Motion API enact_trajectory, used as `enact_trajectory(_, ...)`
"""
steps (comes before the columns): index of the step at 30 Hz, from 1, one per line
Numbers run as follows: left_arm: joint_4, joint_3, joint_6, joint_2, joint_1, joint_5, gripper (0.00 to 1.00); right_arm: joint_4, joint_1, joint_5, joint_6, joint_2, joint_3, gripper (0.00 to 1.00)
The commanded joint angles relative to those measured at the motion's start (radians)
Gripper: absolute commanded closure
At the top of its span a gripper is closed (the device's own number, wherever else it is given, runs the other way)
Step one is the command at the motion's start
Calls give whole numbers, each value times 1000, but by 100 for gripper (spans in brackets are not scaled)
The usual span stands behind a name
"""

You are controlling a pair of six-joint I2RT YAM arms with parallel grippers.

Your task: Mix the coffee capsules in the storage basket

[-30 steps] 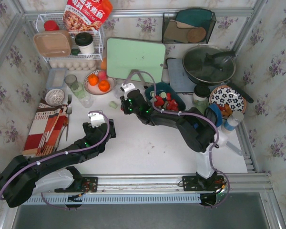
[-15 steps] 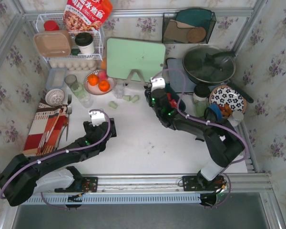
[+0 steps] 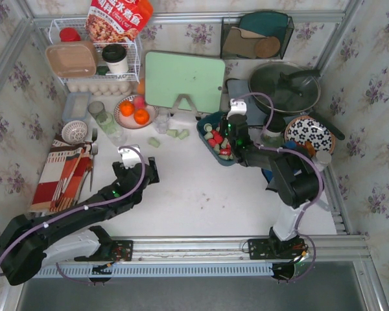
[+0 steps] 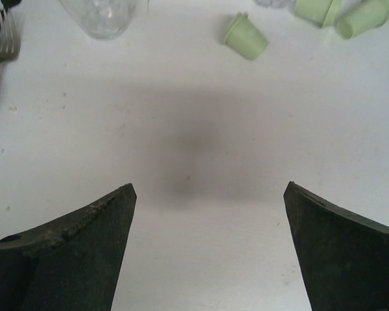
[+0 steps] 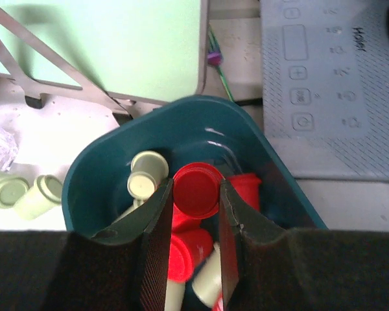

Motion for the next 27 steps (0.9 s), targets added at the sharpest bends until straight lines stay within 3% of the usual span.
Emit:
enact_trajectory(1, 2, 41, 32, -29, 4, -22, 1, 145, -22, -122, -10, 94, 66, 80)
enact_trajectory(11, 31, 154, 73, 86, 9, 64, 1, 162, -35, -141, -55, 257, 201, 72)
enact_trajectory(18, 86, 181, 91, 134, 28, 92, 1, 43, -42, -109, -34, 252, 249, 34)
enact_trajectory(27, 60, 246, 69, 227, 128, 183, 1, -122, -42, -185, -63, 41, 181, 32)
